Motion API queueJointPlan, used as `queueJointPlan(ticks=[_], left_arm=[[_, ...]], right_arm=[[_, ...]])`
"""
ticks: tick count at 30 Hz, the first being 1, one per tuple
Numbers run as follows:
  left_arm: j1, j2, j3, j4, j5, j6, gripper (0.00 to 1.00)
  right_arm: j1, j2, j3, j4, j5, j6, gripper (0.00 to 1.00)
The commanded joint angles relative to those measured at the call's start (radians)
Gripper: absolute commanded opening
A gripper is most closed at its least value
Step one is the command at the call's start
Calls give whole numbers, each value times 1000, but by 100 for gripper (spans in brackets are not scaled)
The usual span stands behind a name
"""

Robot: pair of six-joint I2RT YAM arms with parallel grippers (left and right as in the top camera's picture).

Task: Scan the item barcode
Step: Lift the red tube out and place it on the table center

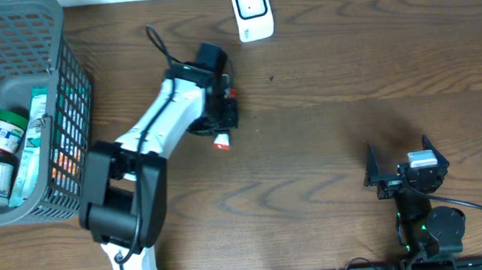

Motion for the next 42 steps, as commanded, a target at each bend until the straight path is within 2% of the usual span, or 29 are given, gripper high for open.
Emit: queueJointPlan(ticks=[1, 8, 9, 10, 12, 14, 17, 21, 23, 24, 25, 26, 28, 29, 30, 34, 38, 42], left_arm=[[-38, 25, -10, 14, -14, -37, 7], [-91, 29, -21, 10, -85, -85, 7], [-95, 29, -23, 10, -84, -85, 10], [-98, 29, -23, 9, -84, -89, 17], [-104, 29, -23, 9, -84, -98, 47], [-106, 29, -23, 8, -84, -103, 59], [-101, 23, -14, 4, -79, -103, 71], [-89, -23, 8, 14, -78, -102, 75], [-84, -51, 8, 41, -86, -102, 74], [-82, -58, 8, 49, -93, -101, 69], [-82, -64, 8, 54, -106, -98, 57], [-82, -64, 8, 52, -126, -98, 50], [-82, -60, 4, 36, -176, -98, 20], [-83, -59, -2, 31, -200, -99, 10], [-83, -59, -14, 31, -222, -99, 7], [-84, -58, -82, 68, -279, -95, 8], [-92, -58, -191, 151, -243, -95, 8], [-109, -58, -222, 163, -221, -95, 7]], right_arm=[[-11, -2, -2, -3, 2, -10, 99], [-11, -2, -2, -3, 2, -10, 99], [-11, -2, -2, -3, 2, -10, 99], [-11, -2, -2, -3, 2, -10, 99], [-11, -2, -2, -3, 2, -10, 99], [-11, -2, -2, -3, 2, -10, 99], [-11, -2, -2, -3, 2, -10, 99], [-11, -2, -2, -3, 2, -10, 99], [-11, -2, -2, -3, 2, -10, 99], [-11, -2, -2, -3, 2, -10, 99], [-11, -2, -2, -3, 2, -10, 99], [-11, -2, -2, -3, 2, -10, 99], [-11, -2, -2, -3, 2, -10, 99], [-11, -2, -2, -3, 2, -10, 99], [-11, -2, -2, -3, 2, -10, 99], [-12, -2, -2, -3, 2, -10, 99], [-11, -2, -2, -3, 2, -10, 99], [-11, -2, -2, -3, 2, -10, 99]])
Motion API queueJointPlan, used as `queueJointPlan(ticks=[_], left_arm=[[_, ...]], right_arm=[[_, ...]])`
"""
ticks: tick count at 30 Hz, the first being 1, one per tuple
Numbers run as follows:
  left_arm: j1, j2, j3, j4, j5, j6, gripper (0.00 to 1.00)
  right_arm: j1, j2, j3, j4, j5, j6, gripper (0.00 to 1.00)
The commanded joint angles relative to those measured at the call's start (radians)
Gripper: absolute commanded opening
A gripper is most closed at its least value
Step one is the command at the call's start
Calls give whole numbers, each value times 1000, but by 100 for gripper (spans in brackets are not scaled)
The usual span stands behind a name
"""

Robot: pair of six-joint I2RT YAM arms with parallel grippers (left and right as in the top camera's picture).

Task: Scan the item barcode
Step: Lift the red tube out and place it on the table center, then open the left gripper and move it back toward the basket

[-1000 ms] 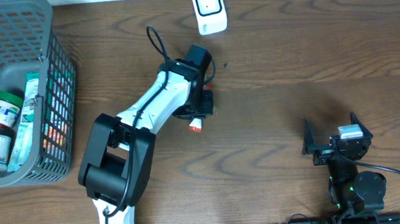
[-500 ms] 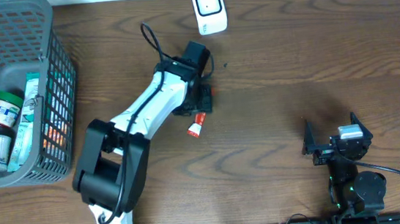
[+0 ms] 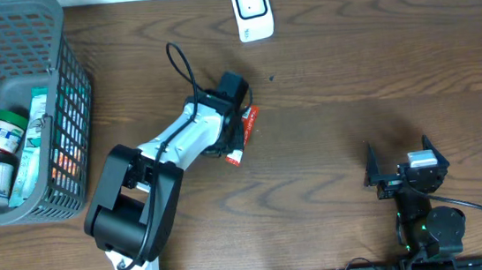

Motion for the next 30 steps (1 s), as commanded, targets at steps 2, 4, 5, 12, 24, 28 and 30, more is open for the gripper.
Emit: queueJointPlan(ticks=[2, 4, 5, 12, 24, 28, 30], left_arm=[[-20, -11, -8, 25, 67, 6, 7], [-20, -11, -8, 45, 135, 6, 8], [-20, -11, -8, 48, 149, 6, 8], [5, -22, -7, 47, 118, 6, 11], [123, -299, -6, 42, 118, 6, 23], [153, -406, -6, 35, 117, 11, 25], [160, -447, -6, 32, 117, 15, 26]], right_arm=[[-11, -2, -2, -3, 2, -10, 99], [-11, -2, -2, -3, 2, -10, 99], [-11, -1, -2, -3, 2, -10, 99], [-12, -2, -2, -3, 2, -10, 99], [-11, -2, -2, -3, 2, -10, 99], [-12, -2, -2, -3, 2, -10, 99], [-11, -1, -2, -3, 2, -10, 99]])
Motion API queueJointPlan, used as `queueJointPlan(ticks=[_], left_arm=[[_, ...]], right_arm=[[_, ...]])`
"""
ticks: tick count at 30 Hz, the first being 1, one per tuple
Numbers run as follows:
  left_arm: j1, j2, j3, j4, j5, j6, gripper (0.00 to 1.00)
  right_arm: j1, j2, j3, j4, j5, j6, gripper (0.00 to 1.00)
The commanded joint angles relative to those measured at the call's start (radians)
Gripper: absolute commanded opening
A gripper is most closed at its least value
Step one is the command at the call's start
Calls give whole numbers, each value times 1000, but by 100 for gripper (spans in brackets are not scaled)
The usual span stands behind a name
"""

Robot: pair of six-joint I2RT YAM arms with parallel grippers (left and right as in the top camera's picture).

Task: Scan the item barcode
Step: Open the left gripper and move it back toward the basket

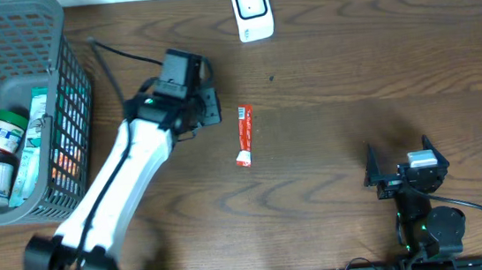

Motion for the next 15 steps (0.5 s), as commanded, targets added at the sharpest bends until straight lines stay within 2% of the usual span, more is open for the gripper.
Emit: queueJointPlan(ticks=[1, 9, 15], left_arm=[[15, -64, 3, -6, 6, 17, 26], [22, -144, 3, -34, 2, 17, 29], [63, -198, 3, -126, 2, 44, 31]], right_arm=[[-11, -2, -2, -3, 2, -10, 99], [-11, -2, -2, -3, 2, -10, 99], [-11, -2, -2, -3, 2, -10, 99]])
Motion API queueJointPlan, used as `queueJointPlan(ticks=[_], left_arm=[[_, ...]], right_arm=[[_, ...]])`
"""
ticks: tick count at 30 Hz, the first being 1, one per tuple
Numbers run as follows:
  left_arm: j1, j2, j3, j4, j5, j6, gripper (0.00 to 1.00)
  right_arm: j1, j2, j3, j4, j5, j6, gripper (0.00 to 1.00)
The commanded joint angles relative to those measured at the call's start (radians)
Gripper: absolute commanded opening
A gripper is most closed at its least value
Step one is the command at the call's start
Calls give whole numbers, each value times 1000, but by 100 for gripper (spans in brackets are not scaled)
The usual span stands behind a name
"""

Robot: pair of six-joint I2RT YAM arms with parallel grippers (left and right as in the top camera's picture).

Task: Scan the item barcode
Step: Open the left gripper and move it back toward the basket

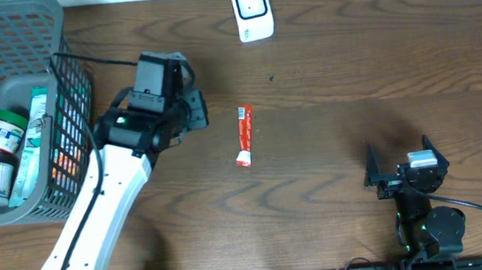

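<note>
A small red packet (243, 136) with a white end lies flat on the wooden table near the middle, a barcode label at its far end. The white scanner (252, 10) stands at the table's back edge, beyond the packet. My left gripper (197, 111) hovers a short way left of the packet, open and holding nothing. My right gripper (401, 162) rests open at the front right, far from the packet.
A grey wire basket (71, 76) at the far left holds a green-capped bottle (3, 129), a white jar and a teal tube (31, 142). The left arm stretches from the front left across to the basket's side.
My left gripper has drawn back a little further left, toward the basket. The red packet stays where it lay, and the right arm is still.
My left gripper held the red packet below the scanner, left of centre. Then it had the packet lower and further right, close to the table. After that the packet lay alone on the table with the gripper open to its left, and now farther off.
</note>
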Motion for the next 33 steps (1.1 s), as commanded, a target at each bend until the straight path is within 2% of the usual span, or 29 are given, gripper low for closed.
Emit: queueJointPlan(ticks=[1, 16, 24, 30, 33], left_arm=[[34, -53, 3, -53, 2, 51, 33], [166, -195, 6, -265, -18, 88, 35], [234, -252, 15, -268, -26, 88, 35], [237, -253, 19, -268, -187, 87, 36], [266, -253, 45, -280, -201, 87, 36]], right_arm=[[-11, -2, -2, -3, 2, -10, 99], [-11, -2, -2, -3, 2, -10, 99], [-12, 13, -1, -4, 3, -10, 99], [-12, 13, -1, -4, 3, -10, 99], [-12, 13, -1, -4, 3, -10, 99]])
